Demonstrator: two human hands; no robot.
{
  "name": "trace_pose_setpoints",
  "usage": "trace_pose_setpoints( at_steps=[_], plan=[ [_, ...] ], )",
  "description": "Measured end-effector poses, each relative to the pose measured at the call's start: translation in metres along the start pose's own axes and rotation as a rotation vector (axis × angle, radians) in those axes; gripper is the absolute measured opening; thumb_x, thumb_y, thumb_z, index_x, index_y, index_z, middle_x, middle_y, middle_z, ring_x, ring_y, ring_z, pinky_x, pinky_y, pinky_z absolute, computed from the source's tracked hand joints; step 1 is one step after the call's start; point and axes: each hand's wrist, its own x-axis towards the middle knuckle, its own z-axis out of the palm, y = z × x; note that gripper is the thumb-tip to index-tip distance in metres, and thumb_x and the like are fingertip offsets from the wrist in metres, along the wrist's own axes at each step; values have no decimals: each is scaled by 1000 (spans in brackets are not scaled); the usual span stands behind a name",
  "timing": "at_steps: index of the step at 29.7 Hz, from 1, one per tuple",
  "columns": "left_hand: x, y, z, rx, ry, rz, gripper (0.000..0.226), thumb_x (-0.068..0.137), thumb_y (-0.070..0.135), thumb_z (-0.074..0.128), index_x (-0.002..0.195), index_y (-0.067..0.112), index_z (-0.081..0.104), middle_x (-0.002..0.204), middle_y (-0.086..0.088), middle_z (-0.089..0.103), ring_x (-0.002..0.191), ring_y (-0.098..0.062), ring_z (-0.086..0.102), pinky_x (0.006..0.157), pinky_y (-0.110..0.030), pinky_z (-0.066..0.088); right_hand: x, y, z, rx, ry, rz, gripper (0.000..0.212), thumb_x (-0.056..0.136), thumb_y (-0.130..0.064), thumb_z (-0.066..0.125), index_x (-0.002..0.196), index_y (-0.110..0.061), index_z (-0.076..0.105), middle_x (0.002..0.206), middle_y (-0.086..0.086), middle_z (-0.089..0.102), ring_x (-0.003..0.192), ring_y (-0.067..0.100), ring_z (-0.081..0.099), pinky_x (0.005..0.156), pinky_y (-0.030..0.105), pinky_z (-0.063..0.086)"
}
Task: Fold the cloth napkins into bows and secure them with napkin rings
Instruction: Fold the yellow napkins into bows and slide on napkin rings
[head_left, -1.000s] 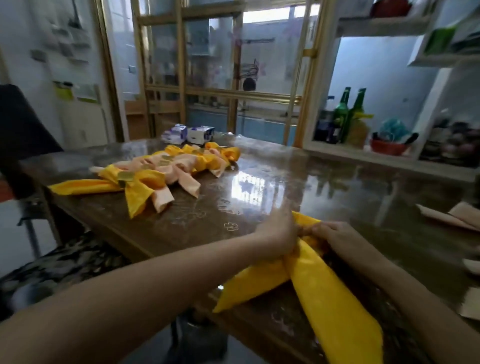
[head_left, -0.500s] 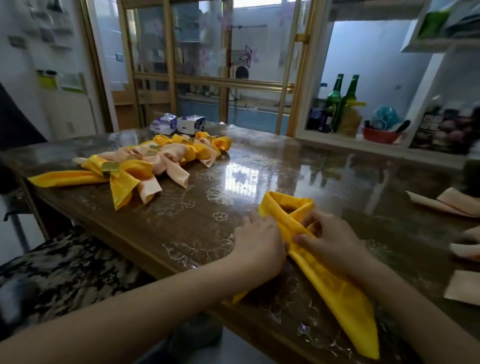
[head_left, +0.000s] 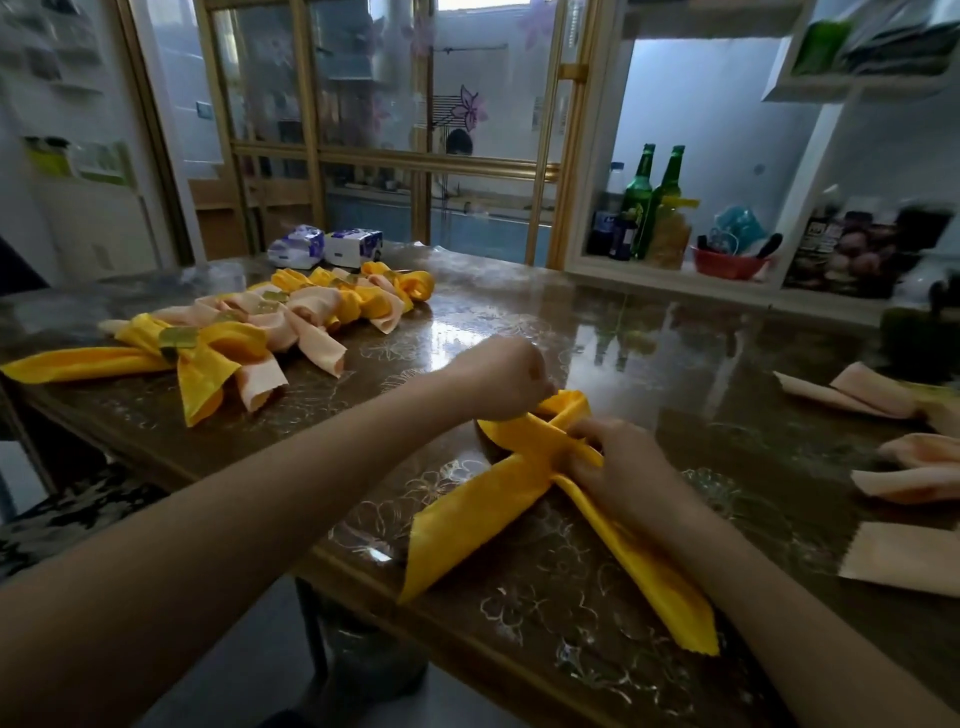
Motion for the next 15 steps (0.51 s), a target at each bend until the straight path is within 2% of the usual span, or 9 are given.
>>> trace_pose_setpoints(
  at_steps=[2,4,6,8,10,12,14,15],
  plan=[
    [13,6,16,69,-82,0,41,95,40,47,80,5,60,75,-5,58,68,-16,54,59,-28,43,0,2,2,-11,6,2,30,91,-23,58,121,-23,58,114,2,61,101,19,59,80,27,46],
    [27,6,29,146,-144,-35,39,95,38,49,73,6,54,67,-3,48,65,-17,48,56,-25,36,-1,3,3,-37,26,16,20,89,-24,60,109,-18,60,101,2,62,94,20,60,74,29,47],
    [37,5,38,143,-126,-33,27,94,27,52,90,3,62,82,-7,56,81,-21,53,67,-29,40,-3,4,-2,-78,25,54,18,87,-32,61,95,-16,59,89,1,59,83,17,58,70,32,47],
    [38,4,53,83,-32,-18,23,95,23,49,99,5,64,100,-12,61,99,-26,53,82,-34,40,-3,6,-10,-126,-4,100,24,87,-40,61,90,-16,56,86,-2,56,81,14,54,67,30,43],
    [33,5,73,125,133,-19,25,97,22,42,108,9,60,117,-11,58,117,-28,43,98,-37,30,-4,9,-20,-151,-17,151,24,86,-42,62,90,-20,55,89,-3,54,85,15,53,71,29,42],
    [26,9,82,300,277,-24,27,99,20,36,117,11,53,126,-9,51,123,-28,36,101,-39,23,-6,8,-25,-207,-9,179,26,85,-42,63,98,-20,59,99,-1,56,94,18,54,81,33,43],
    [21,18,79,393,346,32,29,98,14,33,123,10,47,131,-11,46,125,-30,36,100,-39,27,-12,9,-30,-227,-2,215,31,86,-40,63,106,-18,61,108,2,57,101,20,54,86,34,44],
    [20,26,76,362,362,66,30,98,13,34,124,10,46,132,-12,45,125,-30,37,99,-39,30,-18,12,-35,-231,16,226,31,86,-39,63,108,-17,61,110,3,57,102,20,53,88,35,45]
  ],
)
